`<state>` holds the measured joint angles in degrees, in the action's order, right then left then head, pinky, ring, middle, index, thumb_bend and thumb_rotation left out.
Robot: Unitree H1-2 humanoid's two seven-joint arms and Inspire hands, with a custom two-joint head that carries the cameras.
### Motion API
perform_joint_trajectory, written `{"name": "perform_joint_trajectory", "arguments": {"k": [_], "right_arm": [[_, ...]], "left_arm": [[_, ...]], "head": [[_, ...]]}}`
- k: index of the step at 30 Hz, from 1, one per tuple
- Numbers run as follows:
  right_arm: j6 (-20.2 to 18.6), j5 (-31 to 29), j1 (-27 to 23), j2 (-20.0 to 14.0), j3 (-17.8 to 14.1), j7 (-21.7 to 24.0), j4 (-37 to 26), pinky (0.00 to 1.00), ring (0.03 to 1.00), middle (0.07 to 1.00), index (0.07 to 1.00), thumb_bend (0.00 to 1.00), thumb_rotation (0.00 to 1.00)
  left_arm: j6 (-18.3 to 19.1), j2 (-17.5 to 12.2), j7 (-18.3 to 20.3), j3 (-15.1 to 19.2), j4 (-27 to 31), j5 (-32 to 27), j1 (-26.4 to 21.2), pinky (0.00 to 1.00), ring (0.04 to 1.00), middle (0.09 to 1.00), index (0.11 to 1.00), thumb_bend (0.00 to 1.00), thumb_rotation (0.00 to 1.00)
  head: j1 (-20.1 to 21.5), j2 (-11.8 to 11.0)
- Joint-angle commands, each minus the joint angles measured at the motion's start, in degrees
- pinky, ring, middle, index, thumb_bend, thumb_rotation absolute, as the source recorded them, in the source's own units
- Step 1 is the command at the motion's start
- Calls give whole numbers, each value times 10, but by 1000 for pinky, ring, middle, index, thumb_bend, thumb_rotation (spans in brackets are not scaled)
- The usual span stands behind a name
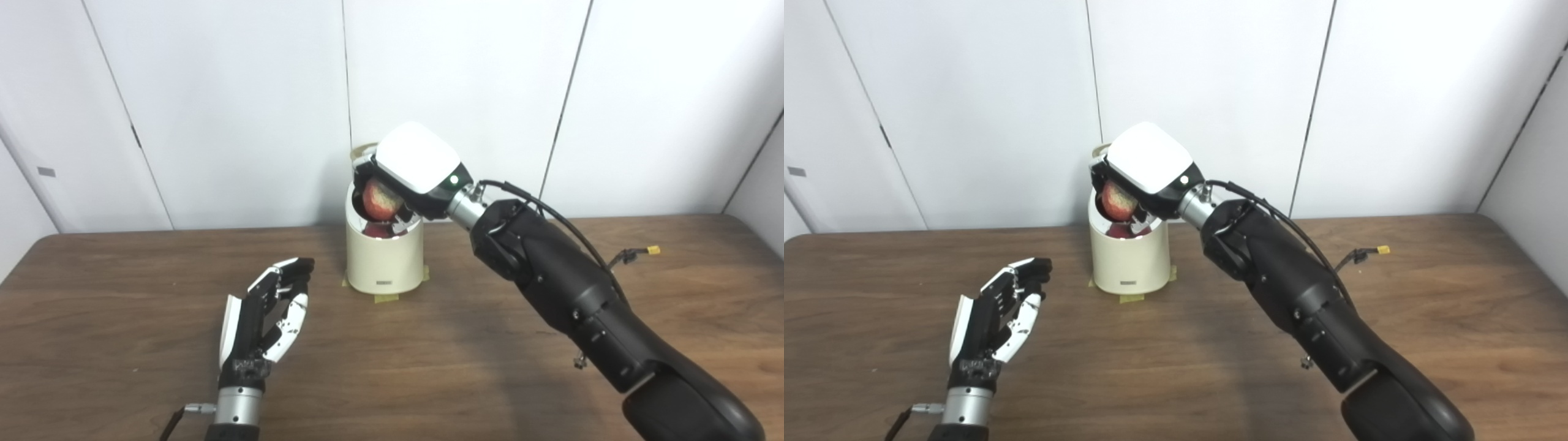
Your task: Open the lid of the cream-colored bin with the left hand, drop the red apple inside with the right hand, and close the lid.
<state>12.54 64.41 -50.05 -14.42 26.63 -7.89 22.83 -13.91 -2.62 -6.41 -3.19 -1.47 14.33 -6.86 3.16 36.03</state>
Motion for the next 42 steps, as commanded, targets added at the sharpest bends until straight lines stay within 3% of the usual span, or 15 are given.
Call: {"name": "perform_joint_trajectory", "arguments": {"k": [1, 9, 18, 21, 22, 24, 35, 42], "right_arm": [[-28, 6, -40, -1, -9, -22, -7, 345, 468, 558, 433, 494, 0], [-73, 18, -41, 1, -5, -9, -10, 322, 473, 587, 443, 488, 0], [-107, 7, -31, 4, -7, 46, -38, 357, 509, 628, 460, 484, 0], [-112, 4, -28, 5, -8, 54, -46, 444, 569, 686, 486, 518, 115], [-112, 2, -27, 5, -8, 55, -48, 453, 576, 694, 534, 734, 63], [-110, -4, -26, 6, -9, 54, -50, 467, 588, 709, 595, 905, 38], [-104, -26, -24, 7, -9, 47, -50, 485, 606, 719, 652, 968, 156], [-100, -30, -24, 3, -7, 47, -52, 486, 607, 720, 652, 966, 169]], "left_arm": [[-7, 5, -3, -4, 8, 6, 5, 634, 728, 739, 719, 183, 482], [-4, 6, -1, -3, 10, 5, 6, 636, 729, 740, 721, 187, 489], [-4, 7, -1, -3, 11, 5, 7, 634, 726, 736, 715, 183, 479], [-4, 6, -1, -4, 11, 8, 6, 631, 723, 734, 714, 182, 467], [-4, 7, 0, -3, 11, 4, 7, 629, 722, 733, 714, 181, 468], [-3, 8, 2, -3, 12, -1, 7, 632, 723, 732, 712, 189, 465], [-7, 7, 1, -4, 11, 5, 8, 630, 723, 734, 715, 184, 477], [-2, 4, 3, -5, 13, 8, 7, 630, 725, 735, 715, 180, 504]], "head": [[0, 0], [1, 1], [0, 1], [0, 1], [1, 1], [0, 2], [-1, 5], [1, 5]]}}
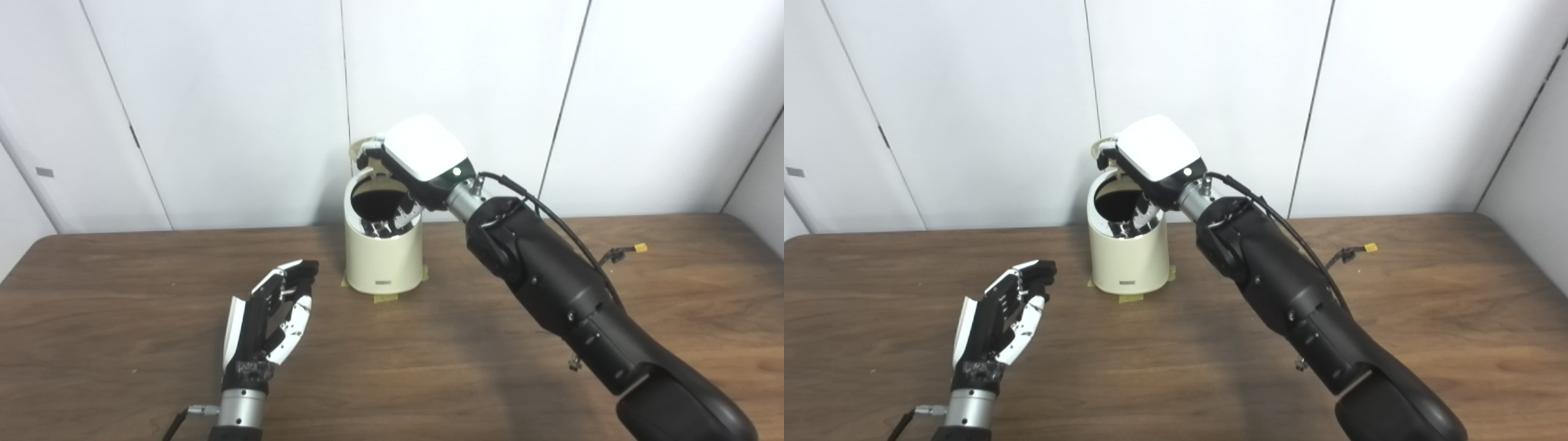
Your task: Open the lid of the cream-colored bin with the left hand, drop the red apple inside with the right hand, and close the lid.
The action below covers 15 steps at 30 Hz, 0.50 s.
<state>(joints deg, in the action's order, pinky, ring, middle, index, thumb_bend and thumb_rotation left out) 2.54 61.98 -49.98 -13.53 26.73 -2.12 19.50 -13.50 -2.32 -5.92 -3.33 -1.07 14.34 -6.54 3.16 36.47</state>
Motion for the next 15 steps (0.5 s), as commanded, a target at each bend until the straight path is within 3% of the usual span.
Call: {"name": "perform_joint_trajectory", "arguments": {"k": [1, 5, 7, 8, 9, 11, 15], "right_arm": [[0, -6, -25, -7, -8, -10, -19, 486, 607, 718, 650, 964, 168], [8, -8, -24, -9, -9, -23, -18, 470, 582, 693, 628, 953, 153], [36, -8, -23, -12, -9, -76, -7, 448, 552, 655, 595, 939, 146], [51, -6, -23, -14, -9, -110, 1, 407, 501, 590, 536, 898, 137], [61, -3, -23, -14, -9, -142, 9, 380, 470, 556, 509, 714, 140], [67, 6, -20, -13, -10, -190, 15, 302, 388, 479, 482, 562, 146], [69, 9, -13, -9, -14, -244, 17, 192, 276, 374, 470, 525, 149]], "left_arm": [[-6, 1, -1, -4, 9, 8, 4, 629, 723, 734, 714, 177, 502], [-4, 3, 2, -3, 10, 0, 5, 633, 727, 735, 714, 182, 478], [-4, 3, 0, -3, 11, 3, 5, 631, 726, 734, 713, 184, 465], [-4, 3, -1, -3, 10, 6, 5, 628, 724, 733, 712, 184, 462], [-5, 3, -3, -3, 10, 8, 5, 626, 723, 732, 712, 184, 461], [-10, 3, -5, -3, 7, 10, 4, 619, 717, 728, 709, 181, 460], [-8, 2, -2, -2, 7, 4, 4, 627, 721, 731, 712, 180, 462]], "head": [[1, 0], [1, 0], [1, -1], [1, -1], [0, -1], [0, -1], [0, -1]]}}
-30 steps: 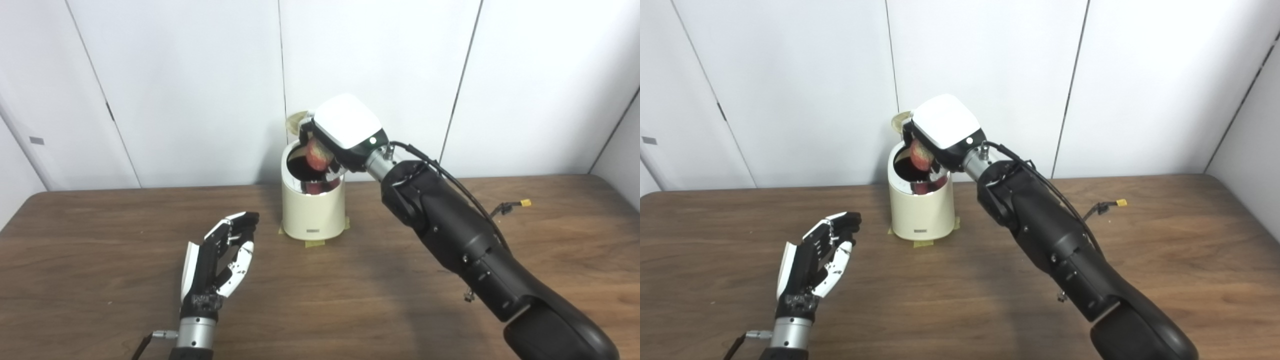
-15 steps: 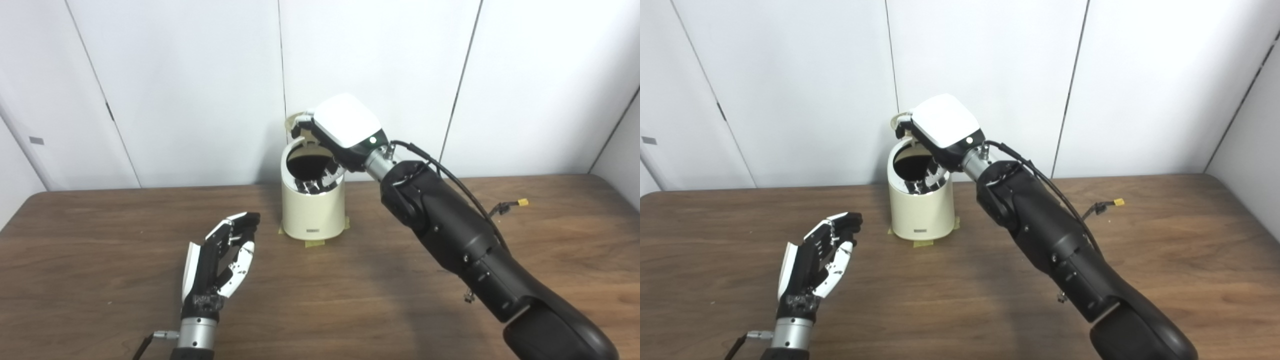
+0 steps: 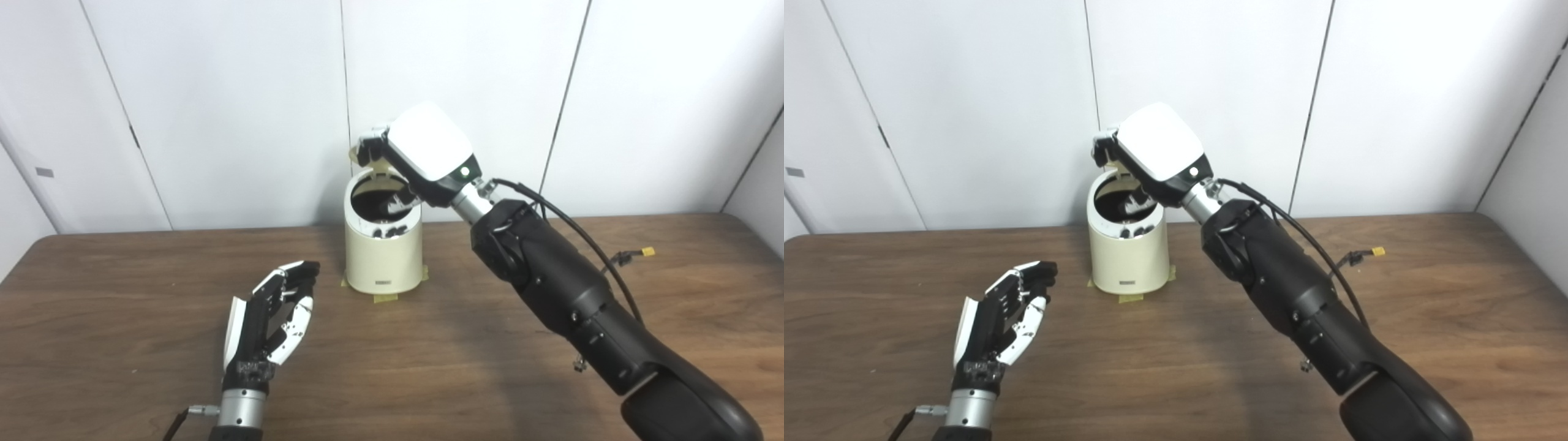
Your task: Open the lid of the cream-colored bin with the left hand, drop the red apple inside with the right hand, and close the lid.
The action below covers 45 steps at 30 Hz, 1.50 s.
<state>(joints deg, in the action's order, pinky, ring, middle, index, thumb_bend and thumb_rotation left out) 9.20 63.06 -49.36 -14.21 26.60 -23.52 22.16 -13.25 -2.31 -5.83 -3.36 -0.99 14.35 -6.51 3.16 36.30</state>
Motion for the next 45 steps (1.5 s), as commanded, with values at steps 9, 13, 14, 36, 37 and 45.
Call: {"name": "perform_joint_trajectory", "arguments": {"k": [9, 13, 14, 36, 37, 45], "right_arm": [[3, -155, 76, 9, -92, 34, -144, 173, 253, 350, 471, 506, 151], [15, -264, 140, 5, -141, 84, -224, 268, 321, 436, 478, 510, 80], [12, -286, 159, 6, -156, 92, -242, 283, 329, 458, 476, 514, 44], [9, -535, 382, 62, -256, 182, -266, 620, 716, 724, 713, 259, 458], [12, -534, 384, 64, -257, 182, -262, 612, 708, 717, 707, 261, 402], [18, -511, 397, 79, -254, 180, -240, 564, 666, 702, 702, 282, 302]], "left_arm": [[-11, 5, -4, -3, 7, 6, 4, 628, 724, 735, 714, 183, 469], [-10, 3, -6, -2, 5, 10, 1, 627, 721, 734, 712, 180, 491], [-13, 2, -7, -2, 3, 10, 1, 623, 718, 732, 710, 179, 492], [-38, -6, -18, 4, -23, 9, -4, 623, 719, 735, 719, 184, 513], [-38, -6, -19, 4, -23, 11, -4, 624, 720, 737, 720, 186, 523], [-35, -8, -17, 4, -18, 8, -1, 637, 727, 744, 728, 197, 522]], "head": [[-3, 0], [-2, -1], [-2, -2], [-4, -12], [-4, -12], [-6, -11]]}}
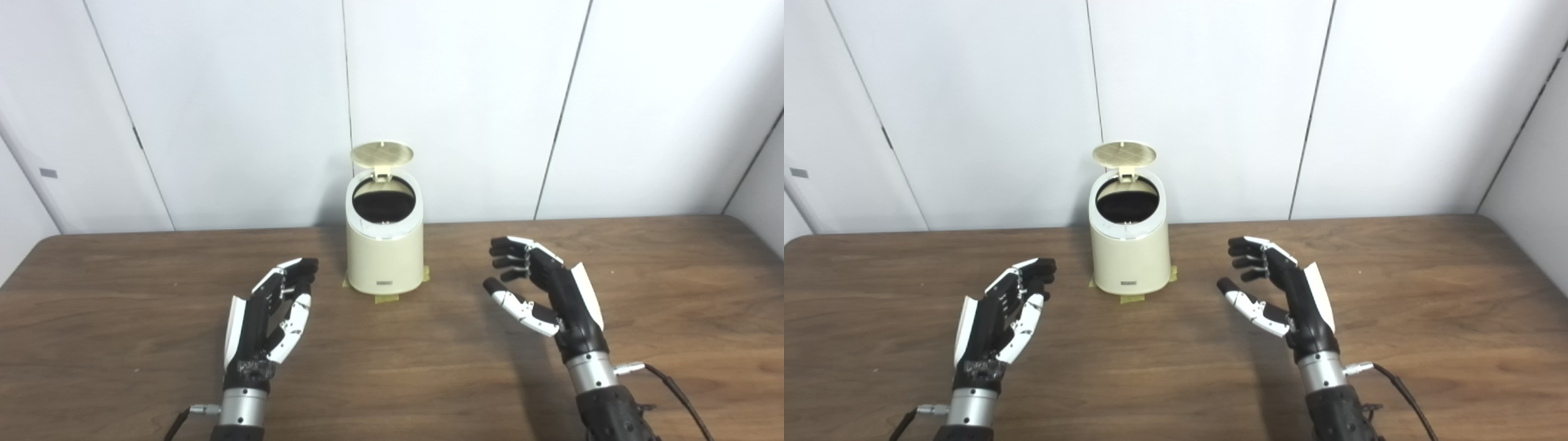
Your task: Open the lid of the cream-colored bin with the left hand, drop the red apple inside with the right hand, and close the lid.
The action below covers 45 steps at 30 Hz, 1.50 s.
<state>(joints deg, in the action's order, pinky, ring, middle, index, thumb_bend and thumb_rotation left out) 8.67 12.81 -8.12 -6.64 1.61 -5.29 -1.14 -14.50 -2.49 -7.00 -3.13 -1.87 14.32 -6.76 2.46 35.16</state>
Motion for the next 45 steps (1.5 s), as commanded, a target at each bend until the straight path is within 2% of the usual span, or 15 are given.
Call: {"name": "perform_joint_trajectory", "arguments": {"k": [1, 4, 6, 7, 9, 10, 13, 16, 21, 24, 27, 30, 34, 38, 45], "right_arm": [[20, -15, -13, 4, -4, 1, -5, 572, 674, 708, 707, 281, 303], [10, -18, -10, 3, -2, 9, -1, 600, 697, 723, 719, 276, 294], [5, -15, -9, 1, -1, 13, 1, 607, 702, 727, 722, 275, 329], [3, -12, -9, 0, -1, 14, 0, 608, 701, 726, 720, 272, 335], [6, -8, -10, -1, -1, 14, 1, 601, 696, 722, 713, 277, 337], [8, -10, -10, 0, -2, 15, 3, 600, 696, 722, 712, 277, 334], [13, -13, -9, -1, -2, 19, 7, 598, 694, 719, 706, 287, 323], [20, -7, -10, -3, -1, 17, 13, 592, 688, 714, 702, 280, 317], [26, -6, -11, 0, -3, 12, 21, 575, 674, 701, 691, 276, 284], [31, 1, -12, 0, -3, 8, 25, 574, 672, 701, 689, 269, 249], [33, 7, -12, 0, -3, 5, 25, 573, 671, 701, 688, 262, 237], [28, 1, -11, 2, -5, 6, 24, 578, 673, 703, 689, 258, 251], [25, -7, -11, 3, -7, 9, 25, 593, 685, 710, 695, 257, 281], [20, -13, -12, 6, -9, 10, 25, 594, 685, 710, 695, 261, 292], [24, -17, -15, 4, -11, 10, 37, 599, 688, 712, 700, 274, 340]], "left_arm": [[-23, -7, -4, 1, -9, 9, 2, 639, 728, 747, 730, 200, 521], [-23, -9, -8, 1, -9, 17, 1, 638, 728, 749, 730, 220, 528], [-7, -9, -5, 1, -2, 21, -2, 648, 734, 756, 738, 240, 545], [22, -12, 3, -2, 12, 33, -4, 674, 756, 776, 757, 255, 581], [85, -19, 21, -10, 45, 69, -11, 816, 876, 865, 842, 353, 797], [113, -22, 29, -13, 61, 86, -18, 825, 884, 871, 848, 361, 811], [182, -35, 47, -16, 98, 127, -52, 939, 973, 944, 902, 548, 916], [233, -48, 64, -15, 132, 155, -101, 994, 998, 973, 932, 692, 982], [289, -59, 86, -16, 156, 166, -195, 989, 1000, 994, 941, 742, 959], [323, -64, 97, -31, 166, 204, -254, 989, 1000, 994, 942, 808, 956], [348, -69, 111, -53, 172, 252, -299, 999, 1000, 984, 948, 808, 957], [376, -72, 136, -77, 175, 301, -341, 1000, 1000, 984, 945, 849, 980], [400, -83, 199, -118, 171, 368, -394, 1000, 1000, 954, 911, 908, 1000], [411, -81, 251, -148, 153, 417, -435, 1000, 1000, 905, 878, 976, 1000], [413, -58, 291, -163, 101, 476, -468, 1000, 1000, 880, 849, 1000, 893]], "head": [[-2, 1], [-5, 0], [-7, 1], [-10, 2], [-11, 1], [-12, 1], [-13, -1], [-15, -2], [-18, -7], [-18, -9], [-18, -9], [-19, -9], [-19, -9], [-18, -10], [-20, -9]]}}
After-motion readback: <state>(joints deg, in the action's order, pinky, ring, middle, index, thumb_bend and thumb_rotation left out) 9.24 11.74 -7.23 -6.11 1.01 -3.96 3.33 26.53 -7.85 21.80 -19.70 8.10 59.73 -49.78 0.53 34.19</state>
